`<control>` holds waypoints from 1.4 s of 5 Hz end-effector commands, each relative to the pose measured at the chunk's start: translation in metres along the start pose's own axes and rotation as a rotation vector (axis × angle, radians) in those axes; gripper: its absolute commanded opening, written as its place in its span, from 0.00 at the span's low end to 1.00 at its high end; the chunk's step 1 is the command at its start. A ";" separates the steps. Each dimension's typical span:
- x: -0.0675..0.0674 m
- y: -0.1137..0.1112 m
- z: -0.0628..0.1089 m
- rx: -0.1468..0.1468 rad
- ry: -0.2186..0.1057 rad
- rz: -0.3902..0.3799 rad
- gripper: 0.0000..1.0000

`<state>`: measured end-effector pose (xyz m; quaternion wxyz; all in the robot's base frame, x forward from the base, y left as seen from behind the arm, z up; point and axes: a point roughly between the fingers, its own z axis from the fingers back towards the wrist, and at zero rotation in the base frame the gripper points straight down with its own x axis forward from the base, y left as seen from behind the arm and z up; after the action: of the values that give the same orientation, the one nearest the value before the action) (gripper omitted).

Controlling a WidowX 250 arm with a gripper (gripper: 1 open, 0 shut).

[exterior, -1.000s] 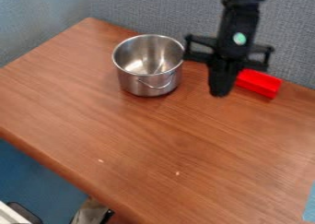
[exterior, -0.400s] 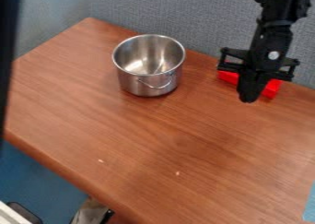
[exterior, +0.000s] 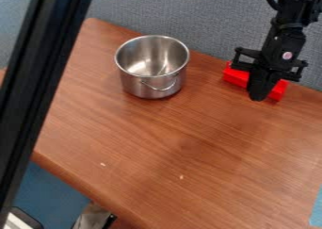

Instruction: Move the red object from the metal pot to the table

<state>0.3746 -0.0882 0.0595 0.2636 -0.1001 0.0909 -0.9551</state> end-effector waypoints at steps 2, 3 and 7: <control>-0.012 -0.005 0.044 0.010 0.080 -0.158 0.00; -0.016 -0.001 0.040 -0.015 0.071 -0.247 0.00; 0.003 -0.023 0.042 0.042 0.087 -0.566 0.00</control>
<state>0.3681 -0.0750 0.0746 -0.0044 -0.1150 0.0621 -0.9914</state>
